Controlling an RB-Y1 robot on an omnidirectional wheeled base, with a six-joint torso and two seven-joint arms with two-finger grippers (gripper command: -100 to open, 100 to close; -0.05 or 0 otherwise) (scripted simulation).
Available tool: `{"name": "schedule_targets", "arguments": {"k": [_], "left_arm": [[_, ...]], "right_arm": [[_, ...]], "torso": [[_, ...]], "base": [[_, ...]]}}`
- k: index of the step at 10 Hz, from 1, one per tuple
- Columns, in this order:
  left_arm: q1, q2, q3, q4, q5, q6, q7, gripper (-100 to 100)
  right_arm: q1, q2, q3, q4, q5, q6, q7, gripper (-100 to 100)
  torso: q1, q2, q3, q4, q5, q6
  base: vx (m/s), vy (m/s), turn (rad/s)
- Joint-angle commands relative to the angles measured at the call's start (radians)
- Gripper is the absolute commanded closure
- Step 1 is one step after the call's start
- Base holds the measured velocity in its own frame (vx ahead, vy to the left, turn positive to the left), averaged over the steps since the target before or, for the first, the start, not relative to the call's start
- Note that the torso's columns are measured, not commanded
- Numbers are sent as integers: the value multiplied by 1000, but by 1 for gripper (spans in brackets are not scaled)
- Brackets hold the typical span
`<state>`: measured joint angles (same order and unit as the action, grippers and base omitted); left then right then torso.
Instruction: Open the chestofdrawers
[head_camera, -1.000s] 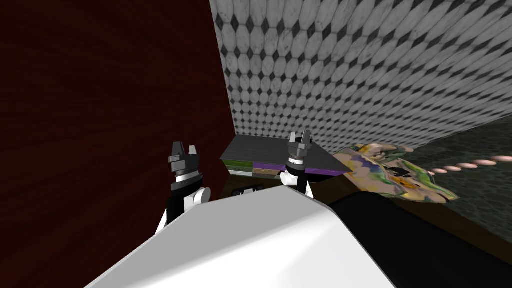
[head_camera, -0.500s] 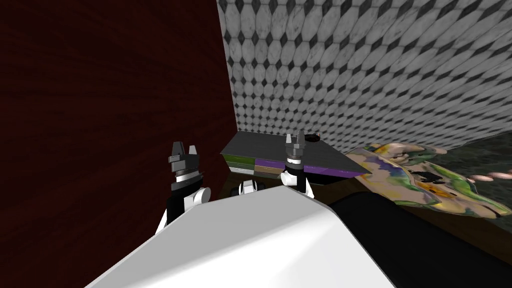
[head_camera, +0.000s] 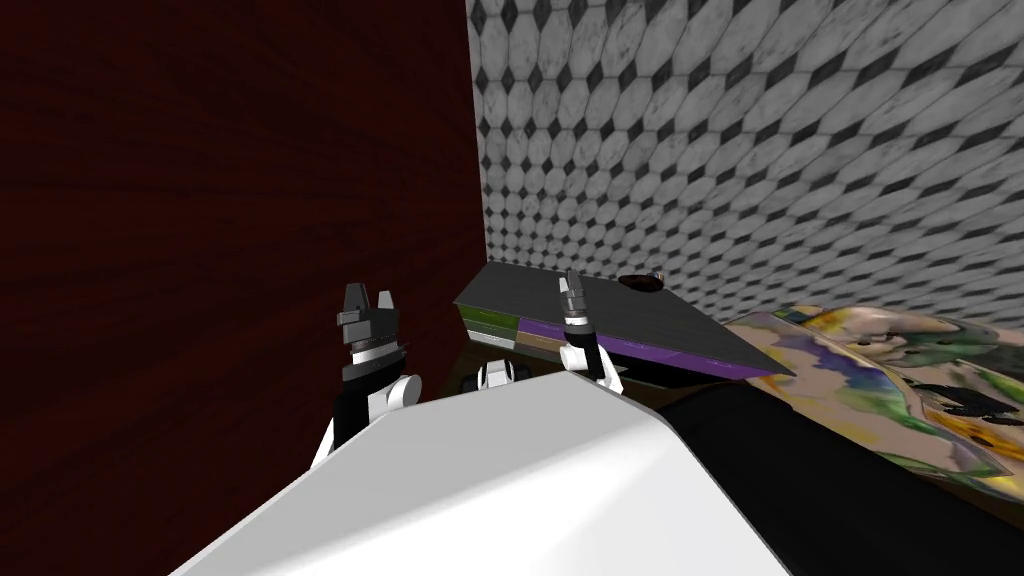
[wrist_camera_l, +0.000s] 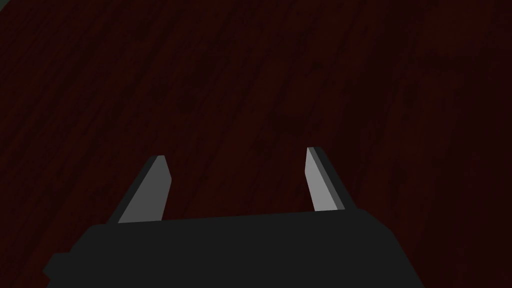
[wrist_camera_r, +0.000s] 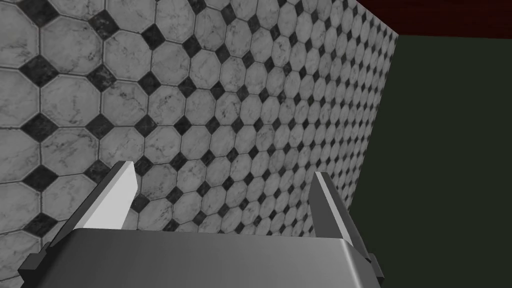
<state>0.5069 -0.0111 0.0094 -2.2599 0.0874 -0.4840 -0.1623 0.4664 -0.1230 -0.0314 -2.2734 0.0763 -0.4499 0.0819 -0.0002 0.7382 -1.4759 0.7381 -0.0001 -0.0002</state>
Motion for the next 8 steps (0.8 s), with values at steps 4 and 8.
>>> {"name": "schedule_targets", "arguments": {"k": [4, 8], "left_arm": [[0, 0, 0, 0, 0, 0, 0, 0], [0, 0, 0, 0, 0, 0, 0, 0]], "right_arm": [[-20, -18, 20, 116, 121, 150, 11, -100], [-30, -26, 32, 182, 200, 266, 17, -100]], "torso": [[0, 0, 0, 0, 0, 1], [0, 0, 0, 0, 0, 1]], "base": [[8, 37, 227], [5, 36, 185]]}}
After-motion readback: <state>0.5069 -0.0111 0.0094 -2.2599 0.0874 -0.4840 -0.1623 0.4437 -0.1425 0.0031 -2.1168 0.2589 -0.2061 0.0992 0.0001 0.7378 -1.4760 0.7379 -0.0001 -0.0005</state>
